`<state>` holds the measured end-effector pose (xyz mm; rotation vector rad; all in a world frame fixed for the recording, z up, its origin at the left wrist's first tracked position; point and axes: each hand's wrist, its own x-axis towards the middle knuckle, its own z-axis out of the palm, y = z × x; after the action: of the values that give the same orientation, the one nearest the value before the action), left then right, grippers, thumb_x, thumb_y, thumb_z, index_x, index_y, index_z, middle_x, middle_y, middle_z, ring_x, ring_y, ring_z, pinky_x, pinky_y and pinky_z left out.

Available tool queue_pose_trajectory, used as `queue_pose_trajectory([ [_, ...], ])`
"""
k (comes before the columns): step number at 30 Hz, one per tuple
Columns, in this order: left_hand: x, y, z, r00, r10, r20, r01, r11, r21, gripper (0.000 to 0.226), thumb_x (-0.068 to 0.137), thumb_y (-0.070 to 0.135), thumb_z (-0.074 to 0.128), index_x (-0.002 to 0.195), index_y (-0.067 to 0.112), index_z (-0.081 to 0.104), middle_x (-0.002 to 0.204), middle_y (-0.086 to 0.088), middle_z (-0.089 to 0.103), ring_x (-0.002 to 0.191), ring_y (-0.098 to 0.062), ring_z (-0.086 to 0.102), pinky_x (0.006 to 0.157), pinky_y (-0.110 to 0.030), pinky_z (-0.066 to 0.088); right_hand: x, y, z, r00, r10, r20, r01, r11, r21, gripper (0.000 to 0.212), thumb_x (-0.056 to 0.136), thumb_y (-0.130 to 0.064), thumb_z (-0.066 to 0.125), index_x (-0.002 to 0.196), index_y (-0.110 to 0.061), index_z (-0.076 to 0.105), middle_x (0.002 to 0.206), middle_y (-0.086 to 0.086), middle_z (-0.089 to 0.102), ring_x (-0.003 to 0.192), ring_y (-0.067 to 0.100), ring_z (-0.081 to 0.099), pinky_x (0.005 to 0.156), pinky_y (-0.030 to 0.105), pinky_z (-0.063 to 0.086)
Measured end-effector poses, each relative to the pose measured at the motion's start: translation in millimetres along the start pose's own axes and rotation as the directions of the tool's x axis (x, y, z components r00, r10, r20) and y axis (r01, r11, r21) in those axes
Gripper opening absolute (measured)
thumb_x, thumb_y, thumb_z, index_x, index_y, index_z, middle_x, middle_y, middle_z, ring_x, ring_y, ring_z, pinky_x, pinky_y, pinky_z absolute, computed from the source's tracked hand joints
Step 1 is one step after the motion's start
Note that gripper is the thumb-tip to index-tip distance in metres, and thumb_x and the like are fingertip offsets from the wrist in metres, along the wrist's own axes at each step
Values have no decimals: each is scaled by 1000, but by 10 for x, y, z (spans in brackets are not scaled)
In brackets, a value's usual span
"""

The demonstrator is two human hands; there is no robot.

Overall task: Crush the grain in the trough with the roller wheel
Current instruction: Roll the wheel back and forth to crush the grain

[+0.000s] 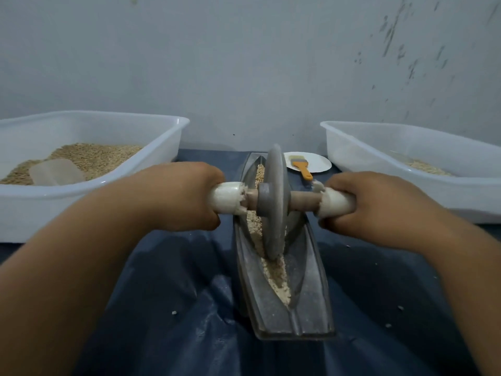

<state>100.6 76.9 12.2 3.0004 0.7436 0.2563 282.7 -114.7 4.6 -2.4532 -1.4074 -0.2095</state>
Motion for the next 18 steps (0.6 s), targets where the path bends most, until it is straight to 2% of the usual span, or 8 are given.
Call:
queue_pose_trajectory([
  [2,-69,-12,-75,998,32,48,-31,999,-19,24,69,35,75,78,31,53,74,11,59,66,-5,57,59,-26,45,-87,50,-121,989,-17,144,6,997,77,32,59,-58,70,85,-45,59,72,-18,63,60,3,59,56,28,43],
  [4,-143,-21,-139,996,66,63,-65,998,-21,25,65,43,74,79,35,54,75,18,60,62,0,58,51,-23,40,-201,90,-238,960,-40,276,-8,985,172,48,50,-67,67,91,-43,63,71,-14,65,57,3,61,56,28,46],
  [6,-161,-26,-150,996,69,61,-67,997,-35,27,63,45,73,82,39,55,79,25,60,63,3,58,51,-24,44,-228,89,-264,952,-41,303,-23,979,203,48,51,-67,71,91,-43,65,71,-12,66,58,5,61,57,29,48],
  [8,-102,-32,-90,999,25,34,-24,999,-43,22,66,39,72,80,36,55,73,12,61,62,-4,59,59,-28,50,-133,74,-157,982,-29,187,-3,985,171,34,60,-58,77,87,-44,62,72,-15,64,61,4,60,58,29,46],
  [10,-26,-36,-8,999,-20,-27,20,999,-31,20,71,33,72,78,33,53,75,11,59,70,-6,58,69,-31,51,-22,26,-12,1000,1,16,-2,998,69,25,70,-50,76,85,-43,57,75,-15,62,68,5,57,59,30,43],
  [12,19,-35,46,997,-37,-73,36,999,-20,20,75,31,71,79,32,51,80,10,59,77,-11,58,75,-33,51,22,-11,61,997,-2,-76,2,1000,2,24,73,-48,74,87,-42,56,79,-14,61,75,7,56,62,30,44],
  [14,13,-43,29,998,-26,-59,25,1000,-16,21,74,31,72,81,31,52,80,10,59,76,-10,58,73,-32,51,-8,36,11,1000,9,-4,-8,999,48,25,69,-51,75,85,-45,57,76,-14,63,70,4,57,62,31,46],
  [18,-98,-84,-134,999,10,31,-10,1000,-29,27,63,44,75,80,35,56,74,15,61,64,-2,57,55,-25,42,-155,139,-189,959,-50,278,-12,976,217,48,51,-69,72,90,-42,64,72,-13,64,60,3,60,59,28,46],
])
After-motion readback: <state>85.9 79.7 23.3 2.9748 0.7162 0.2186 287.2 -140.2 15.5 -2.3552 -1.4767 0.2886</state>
